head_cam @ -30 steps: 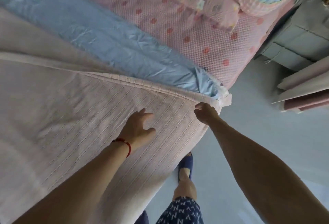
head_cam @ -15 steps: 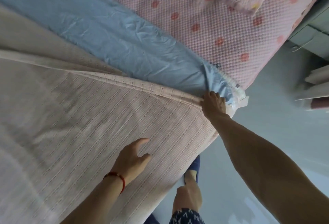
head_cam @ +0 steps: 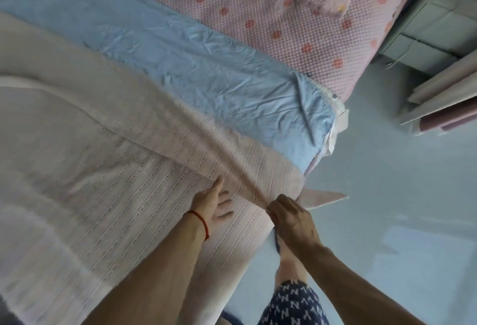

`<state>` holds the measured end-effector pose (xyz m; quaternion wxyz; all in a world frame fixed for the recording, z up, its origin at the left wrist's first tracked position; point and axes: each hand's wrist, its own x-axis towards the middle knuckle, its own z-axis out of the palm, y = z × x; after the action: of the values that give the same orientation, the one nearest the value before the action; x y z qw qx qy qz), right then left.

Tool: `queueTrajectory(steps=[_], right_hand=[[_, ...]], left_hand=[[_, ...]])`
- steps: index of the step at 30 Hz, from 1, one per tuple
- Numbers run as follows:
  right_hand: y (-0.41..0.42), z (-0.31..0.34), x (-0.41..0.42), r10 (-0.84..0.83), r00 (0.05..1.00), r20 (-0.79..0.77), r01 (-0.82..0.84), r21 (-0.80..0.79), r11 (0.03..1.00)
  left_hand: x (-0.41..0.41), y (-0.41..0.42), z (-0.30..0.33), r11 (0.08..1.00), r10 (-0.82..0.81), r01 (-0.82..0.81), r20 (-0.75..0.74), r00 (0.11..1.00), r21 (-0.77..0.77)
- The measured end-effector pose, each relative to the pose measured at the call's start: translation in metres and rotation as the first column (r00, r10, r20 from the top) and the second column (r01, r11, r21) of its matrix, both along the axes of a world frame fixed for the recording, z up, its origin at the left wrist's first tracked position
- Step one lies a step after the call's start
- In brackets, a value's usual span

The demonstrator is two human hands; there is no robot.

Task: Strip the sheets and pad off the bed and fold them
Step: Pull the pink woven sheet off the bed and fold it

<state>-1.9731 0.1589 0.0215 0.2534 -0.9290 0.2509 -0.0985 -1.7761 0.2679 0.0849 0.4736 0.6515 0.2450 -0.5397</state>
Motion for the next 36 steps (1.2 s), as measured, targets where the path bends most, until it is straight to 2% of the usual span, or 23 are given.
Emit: queueTrajectory(steps=[2, 4, 10, 15, 19, 22, 27, 32, 36], right_hand=[[0.048, 0.013, -0.005, 0.025, 1.0, 0.008, -0.025, -0.007, 1.0], [0.091, 0.023, -0.009, 0.046, 0.999, 0.012, -0.045, -0.019, 0.999], [0.189, 0.03, -0.023, -0.068, 0.987, -0.143, 0.081, 0.087, 0.993], [0.249, 0.002, -0.023, -0.115, 0.956, -0.268, 0.185, 0.251, 0.95], [0.288, -0.009, -0.022, -0.013, 0.937, -0.348, 0.114, 0.273, 0.955], [0.308, -0.015, -0.023, -0.025, 0.93, -0.366, 0.13, 0.265, 0.955], [0.324, -0.024, -0.036, -0.216, 0.888, -0.406, 0.323, 0.215, 0.922], [0.352, -0.014, -0.044, -0.36, 0.773, -0.523, 0.466, 0.083, 0.881], [0.385, -0.002, -0.042, -0.545, 0.71, -0.446, 0.585, -0.058, 0.809]], left_hand=[[0.005, 0.033, 0.0, 0.988, 0.099, -0.106, -0.069, 0.993, -0.108], [0.007, 0.071, 0.004, 0.988, 0.093, -0.092, 0.004, 0.996, -0.122], [-0.007, 0.184, 0.03, 0.99, -0.139, 0.122, 0.294, 0.946, 0.074], [-0.019, 0.258, 0.029, 0.947, -0.251, 0.158, 0.335, 0.908, 0.279], [-0.011, 0.298, 0.033, 0.906, -0.338, 0.203, 0.346, 0.875, 0.372], [-0.006, 0.308, 0.026, 0.874, -0.406, 0.252, 0.343, 0.847, 0.415], [-0.015, 0.311, 0.018, 0.865, -0.419, 0.265, 0.322, 0.849, 0.427], [-0.006, 0.329, 0.016, 0.847, -0.504, 0.404, 0.279, 0.818, 0.345], [0.014, 0.357, 0.014, 0.814, -0.58, 0.545, 0.248, 0.776, 0.199]])
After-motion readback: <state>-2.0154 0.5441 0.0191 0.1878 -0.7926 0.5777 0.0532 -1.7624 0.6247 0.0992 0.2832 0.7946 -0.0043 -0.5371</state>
